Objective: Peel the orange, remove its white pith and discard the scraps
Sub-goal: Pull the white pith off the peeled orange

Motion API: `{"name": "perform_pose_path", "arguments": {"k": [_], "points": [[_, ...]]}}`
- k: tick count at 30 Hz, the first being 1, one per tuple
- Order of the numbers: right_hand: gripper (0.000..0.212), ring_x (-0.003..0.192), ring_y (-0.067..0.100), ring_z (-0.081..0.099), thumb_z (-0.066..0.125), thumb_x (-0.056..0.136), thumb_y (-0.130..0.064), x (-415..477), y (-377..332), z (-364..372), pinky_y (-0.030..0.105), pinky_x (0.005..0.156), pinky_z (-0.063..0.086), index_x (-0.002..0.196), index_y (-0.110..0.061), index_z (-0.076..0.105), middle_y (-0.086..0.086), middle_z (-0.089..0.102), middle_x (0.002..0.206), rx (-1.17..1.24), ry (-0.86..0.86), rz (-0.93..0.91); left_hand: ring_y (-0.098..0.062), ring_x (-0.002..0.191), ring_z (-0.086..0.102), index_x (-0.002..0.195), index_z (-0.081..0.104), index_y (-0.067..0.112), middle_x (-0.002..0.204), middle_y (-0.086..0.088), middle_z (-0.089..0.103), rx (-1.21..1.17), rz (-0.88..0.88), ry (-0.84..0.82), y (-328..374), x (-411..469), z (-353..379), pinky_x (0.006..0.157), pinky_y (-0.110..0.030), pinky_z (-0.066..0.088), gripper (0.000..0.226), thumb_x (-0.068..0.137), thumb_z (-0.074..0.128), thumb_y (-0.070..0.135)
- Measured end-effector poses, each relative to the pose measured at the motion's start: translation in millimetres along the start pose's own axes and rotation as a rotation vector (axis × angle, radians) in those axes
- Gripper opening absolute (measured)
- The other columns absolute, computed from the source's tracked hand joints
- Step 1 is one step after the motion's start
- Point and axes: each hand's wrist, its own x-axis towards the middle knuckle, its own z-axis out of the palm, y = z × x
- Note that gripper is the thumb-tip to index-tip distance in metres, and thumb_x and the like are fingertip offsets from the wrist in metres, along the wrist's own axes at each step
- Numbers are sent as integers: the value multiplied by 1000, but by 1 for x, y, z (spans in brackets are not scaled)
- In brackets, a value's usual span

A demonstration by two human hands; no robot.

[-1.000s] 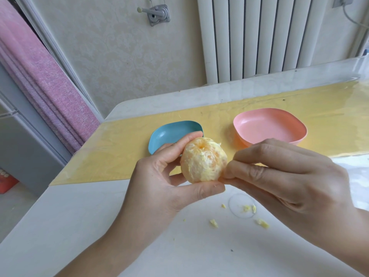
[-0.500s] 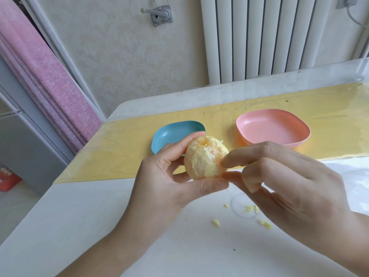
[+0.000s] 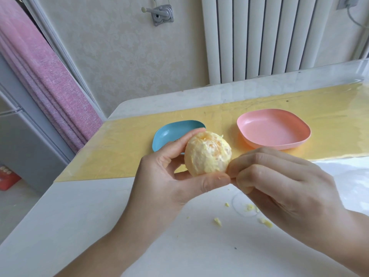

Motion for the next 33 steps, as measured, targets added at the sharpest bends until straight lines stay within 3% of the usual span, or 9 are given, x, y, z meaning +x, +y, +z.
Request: {"name": "perform_pose_path", "arguments": {"k": [4, 7, 11, 16, 26, 28, 31, 33], "points": [[13, 68, 22, 51, 69, 84, -10, 1, -4, 1, 19, 65, 39, 80, -9, 57, 1, 57, 82, 25, 37, 31, -10, 91, 67, 103, 72, 22, 98, 3, 73, -90, -60, -63, 3, 2, -3, 75, -17, 51, 50, 54, 81, 26], [26, 67, 21, 46, 68, 83, -28, 3, -2, -2, 18, 65, 35, 70, -8, 60, -1, 49, 77, -13, 48, 107, -17, 100, 67, 102, 73, 15, 105, -3, 72, -222, -174, -82, -1, 6, -6, 84, -23, 53, 47, 59, 84, 29], [27, 67, 21, 46, 60, 87, -34, 1, 7, 3, 22, 62, 35, 68, -14, 57, -7, 49, 74, -66, -32, 236, -30, 93, 70, 99, 70, -4, 108, -20, 69, -448, -439, 17, -2, 14, -8, 70, -24, 56, 50, 63, 69, 31], [26, 65, 12, 43, 59, 82, -42, -4, 10, 7, 20, 59, 32, 68, -20, 55, -11, 48, 71, -47, -119, 313, -28, 79, 69, 108, 65, -3, 101, -23, 66, -632, -609, 74, -3, 22, -9, 64, -29, 60, 51, 74, 63, 36], [19, 67, 11, 42, 70, 71, -35, -4, 9, 5, 16, 58, 32, 67, -21, 59, -12, 51, 70, -38, -167, 370, -38, 87, 69, 111, 63, -14, 110, -31, 63, -880, -721, -19, -4, 23, -16, 68, -36, 61, 53, 79, 55, 27], [20, 67, 10, 44, 79, 71, -24, -5, 10, 5, 17, 59, 35, 68, -21, 59, -12, 51, 71, -44, -158, 367, -37, 85, 70, 107, 65, -13, 105, -28, 64, -872, -717, -13, -4, 24, -16, 68, -37, 61, 50, 81, 61, 29], [34, 65, 10, 48, 82, 62, 8, -6, 11, 6, 20, 59, 39, 67, -19, 63, -10, 55, 70, -64, -153, 376, -34, 80, 70, 105, 67, -10, 98, -25, 65, -864, -716, -19, -5, 24, -16, 64, -36, 61, 51, 74, 73, 30], [33, 66, 11, 49, 80, 65, 10, -6, 13, 5, 17, 58, 39, 69, -20, 66, -10, 57, 70, -62, -159, 386, -32, 77, 69, 106, 68, -8, 96, -23, 63, -869, -717, -44, -6, 24, -18, 59, -34, 60, 53, 69, 76, 29]]}}
